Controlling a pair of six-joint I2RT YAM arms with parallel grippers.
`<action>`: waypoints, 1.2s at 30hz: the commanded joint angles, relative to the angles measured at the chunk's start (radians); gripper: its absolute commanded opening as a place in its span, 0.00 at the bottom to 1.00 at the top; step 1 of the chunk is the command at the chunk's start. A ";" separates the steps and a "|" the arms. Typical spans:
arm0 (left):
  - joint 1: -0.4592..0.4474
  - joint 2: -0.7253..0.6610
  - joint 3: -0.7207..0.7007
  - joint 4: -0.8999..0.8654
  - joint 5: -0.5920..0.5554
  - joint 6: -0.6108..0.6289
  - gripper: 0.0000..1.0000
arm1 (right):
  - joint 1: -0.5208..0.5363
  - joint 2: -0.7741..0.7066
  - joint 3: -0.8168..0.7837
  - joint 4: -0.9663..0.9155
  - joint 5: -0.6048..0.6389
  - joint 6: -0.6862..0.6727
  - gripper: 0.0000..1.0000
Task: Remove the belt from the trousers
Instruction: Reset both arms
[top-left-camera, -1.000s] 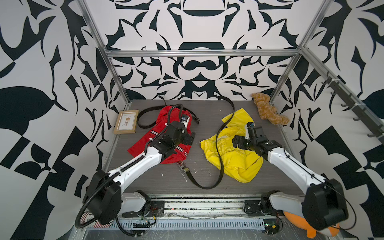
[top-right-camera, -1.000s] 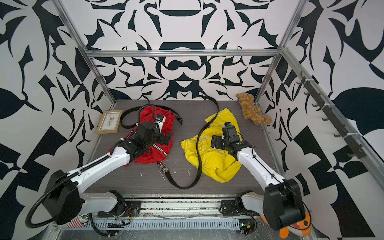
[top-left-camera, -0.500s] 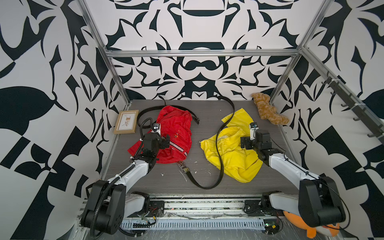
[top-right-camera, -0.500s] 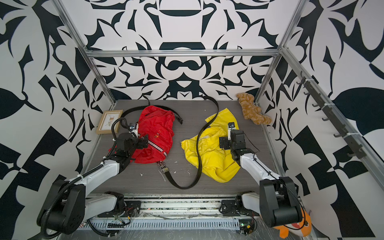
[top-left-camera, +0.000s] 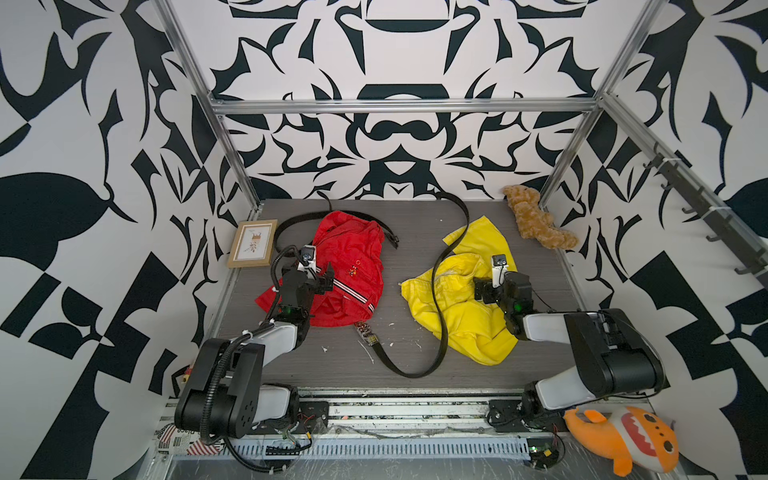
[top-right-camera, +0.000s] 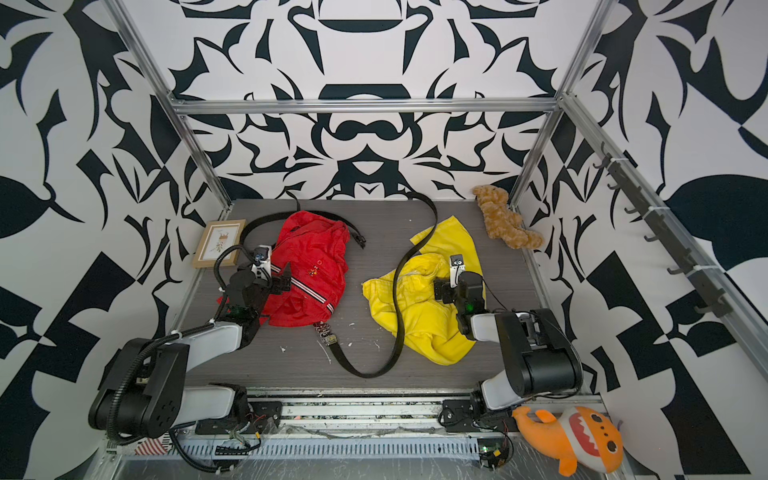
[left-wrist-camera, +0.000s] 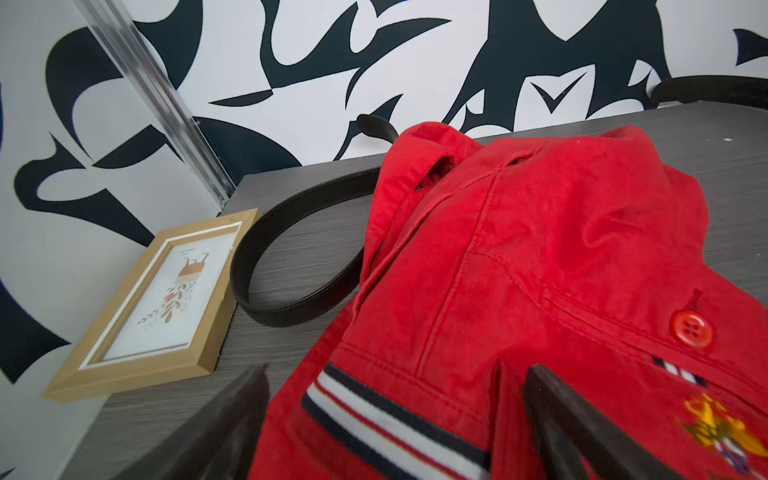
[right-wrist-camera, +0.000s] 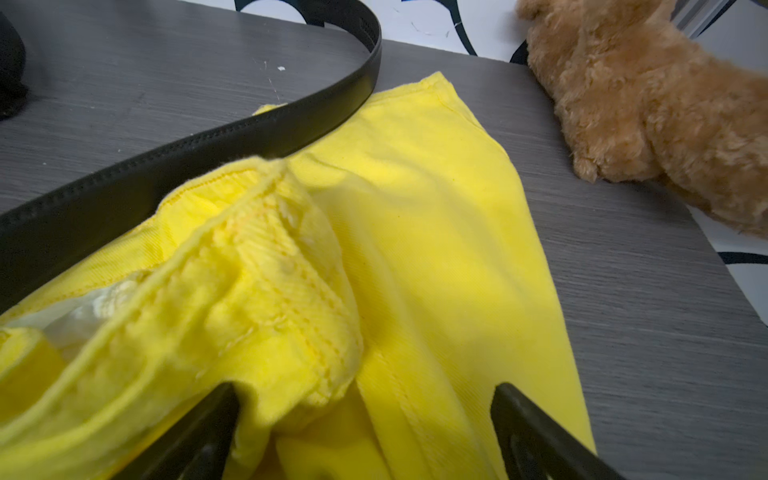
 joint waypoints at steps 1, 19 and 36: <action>0.006 -0.016 0.012 -0.001 0.031 0.011 1.00 | -0.004 0.032 -0.040 0.196 -0.008 0.001 0.99; 0.033 0.265 -0.108 0.398 -0.032 -0.063 0.99 | -0.001 0.036 -0.030 0.180 0.114 0.062 0.99; 0.037 0.253 -0.087 0.336 -0.029 -0.075 0.99 | 0.007 0.046 -0.020 0.173 0.125 0.042 0.98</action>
